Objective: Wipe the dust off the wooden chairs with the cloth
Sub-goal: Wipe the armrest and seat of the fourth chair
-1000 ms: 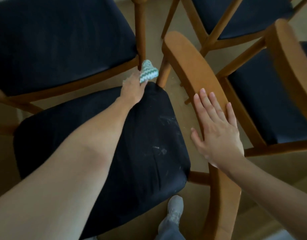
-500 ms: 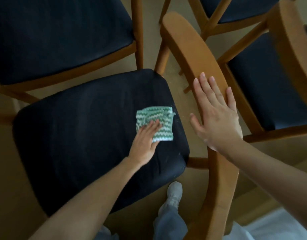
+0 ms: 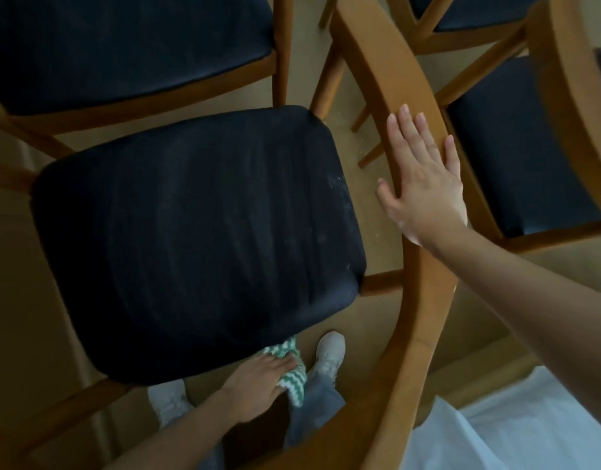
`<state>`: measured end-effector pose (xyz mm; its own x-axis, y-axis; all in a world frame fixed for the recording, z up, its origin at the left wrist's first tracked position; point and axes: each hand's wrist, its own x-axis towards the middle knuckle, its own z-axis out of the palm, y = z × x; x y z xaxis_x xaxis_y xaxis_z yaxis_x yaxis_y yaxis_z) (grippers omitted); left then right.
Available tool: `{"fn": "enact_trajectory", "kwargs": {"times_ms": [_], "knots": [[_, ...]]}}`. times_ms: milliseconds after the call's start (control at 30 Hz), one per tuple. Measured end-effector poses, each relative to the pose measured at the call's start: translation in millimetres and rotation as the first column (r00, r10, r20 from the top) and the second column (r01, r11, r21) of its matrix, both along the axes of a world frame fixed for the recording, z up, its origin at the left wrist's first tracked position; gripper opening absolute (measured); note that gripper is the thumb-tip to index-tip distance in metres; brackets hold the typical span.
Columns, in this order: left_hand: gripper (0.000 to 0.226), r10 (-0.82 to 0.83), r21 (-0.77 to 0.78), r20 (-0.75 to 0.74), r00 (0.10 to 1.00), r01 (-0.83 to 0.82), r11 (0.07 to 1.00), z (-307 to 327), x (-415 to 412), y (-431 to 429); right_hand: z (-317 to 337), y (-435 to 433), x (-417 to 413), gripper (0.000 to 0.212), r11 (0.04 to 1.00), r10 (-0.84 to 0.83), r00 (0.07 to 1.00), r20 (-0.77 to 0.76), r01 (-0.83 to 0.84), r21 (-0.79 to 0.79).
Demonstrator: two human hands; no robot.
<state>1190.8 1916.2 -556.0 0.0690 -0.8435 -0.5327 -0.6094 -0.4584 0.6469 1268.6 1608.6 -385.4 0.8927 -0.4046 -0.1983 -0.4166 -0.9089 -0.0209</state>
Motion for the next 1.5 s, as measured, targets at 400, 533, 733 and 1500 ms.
{"fn": "enact_trajectory", "kwargs": {"times_ms": [400, 533, 733, 1500], "knots": [[0.023, 0.759, 0.07, -0.57, 0.315, -0.902, 0.427, 89, 175, -134, 3, 0, 0, 0.073, 1.0, -0.001, 0.999, -0.041, 0.001, -0.008], [0.035, 0.821, -0.308, -0.264, 0.507, -0.851, 0.426, 76, 278, -190, -4, -3, -1, 0.07, 1.0, 0.008, 1.0, 0.018, -0.008, -0.005], [0.054, 0.465, -0.229, 0.403, 0.788, -0.405, 0.885, 5, 305, -234, -13, -5, -1, 0.069, 0.999, 0.016, 0.994, 0.105, -0.013, -0.035], [0.052, -0.066, -0.295, 0.288, 0.955, 0.155, 0.943, -3, 108, -155, -8, -2, 0, 0.07, 1.0, -0.002, 1.0, 0.029, 0.002, 0.008]]}}
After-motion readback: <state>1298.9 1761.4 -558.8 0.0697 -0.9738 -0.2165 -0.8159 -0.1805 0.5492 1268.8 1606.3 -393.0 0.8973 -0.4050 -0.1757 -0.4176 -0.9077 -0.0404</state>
